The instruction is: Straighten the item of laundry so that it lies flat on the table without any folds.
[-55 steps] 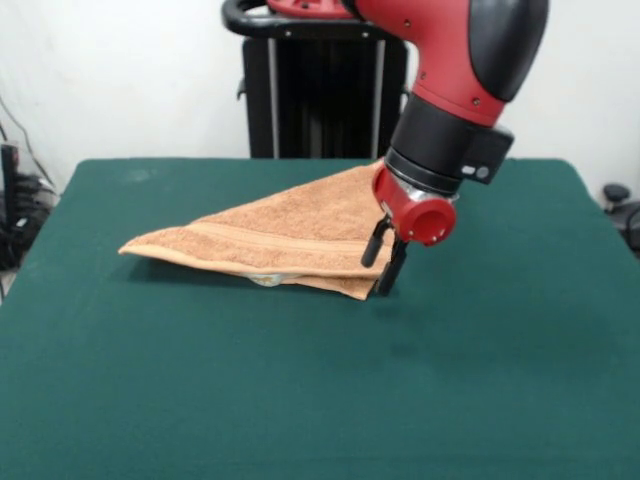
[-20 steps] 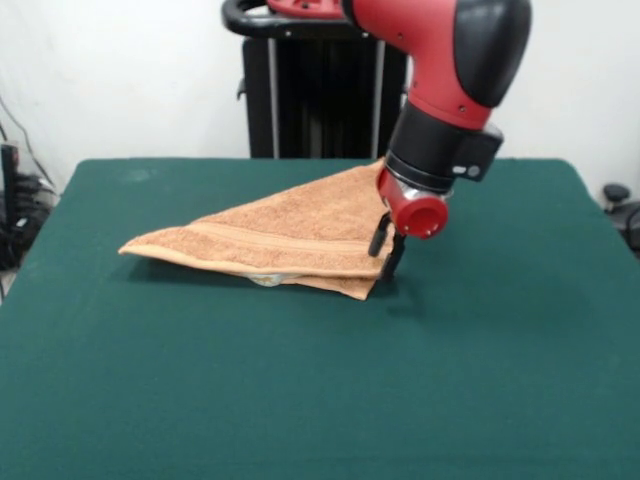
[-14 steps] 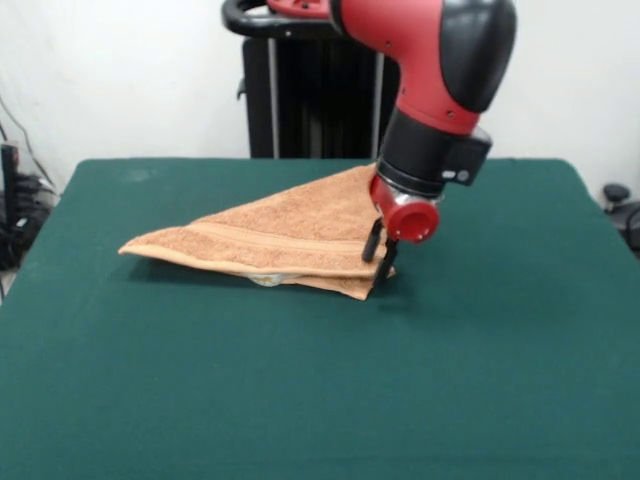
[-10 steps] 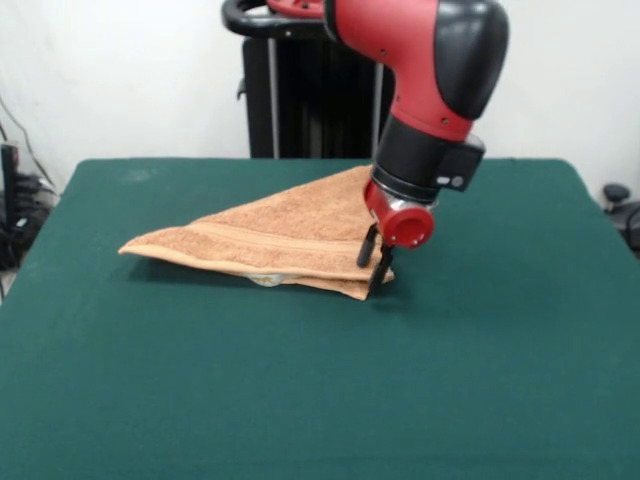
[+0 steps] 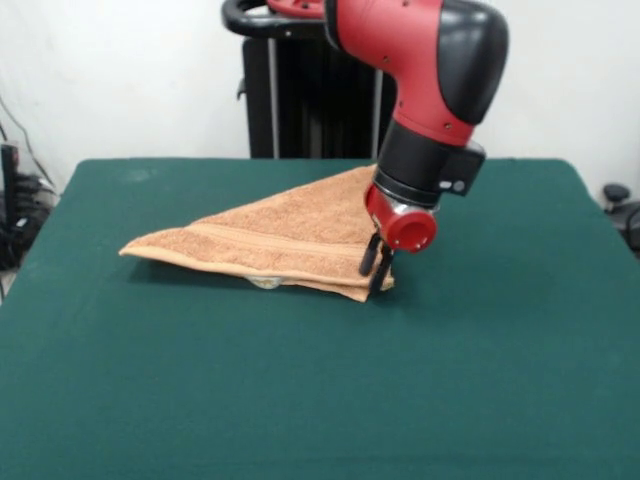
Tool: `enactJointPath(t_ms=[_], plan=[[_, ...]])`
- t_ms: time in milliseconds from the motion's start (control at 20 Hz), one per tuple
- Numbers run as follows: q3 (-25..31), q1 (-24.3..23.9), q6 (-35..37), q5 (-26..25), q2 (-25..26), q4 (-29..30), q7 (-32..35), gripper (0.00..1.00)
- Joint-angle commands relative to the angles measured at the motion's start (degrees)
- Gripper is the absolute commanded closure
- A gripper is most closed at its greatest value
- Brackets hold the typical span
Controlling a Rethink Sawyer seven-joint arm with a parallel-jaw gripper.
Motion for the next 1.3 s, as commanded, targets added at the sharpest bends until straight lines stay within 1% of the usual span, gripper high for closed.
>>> enactJointPath(t_ms=[50, 400, 500, 600, 750, 850, 900, 1050, 1150, 1300], plan=[[5.0, 2.44, 2.67, 0.0, 3.96, 1.68, 8.71, 1.0], [4.71, 2.67, 4.36, 0.76, 3.86, 1.49, 8.73, 1.0], [3.13, 3.87, 4.9, 1.67, 3.77, 1.52, 8.78, 1.0], [1.94, 4.15, 6.59, 1.16, 1.8, 2.64, 8.3, 1.0], [-2.81, 6.6, 11.88, 0.56, -2.13, 4.06, 7.24, 1.0], [-5.64, 7.75, 16.28, -1.24, -5.98, 5.62, 6.61, 1.0], [-7.75, 9.06, 19.0, -1.97, -7.71, 6.06, 6.66, 1.0], [-13.41, 12.2, 27.16, -5.15, -12.3, 6.3, 6.99, 1.0], [-16.73, 14.11, 31.87, -7.02, -13.68, 5.23, 7.64, 1.0], [-18.73, 14.71, 36.46, -9.46, -15.41, 3.75, 8.02, 1.0]])
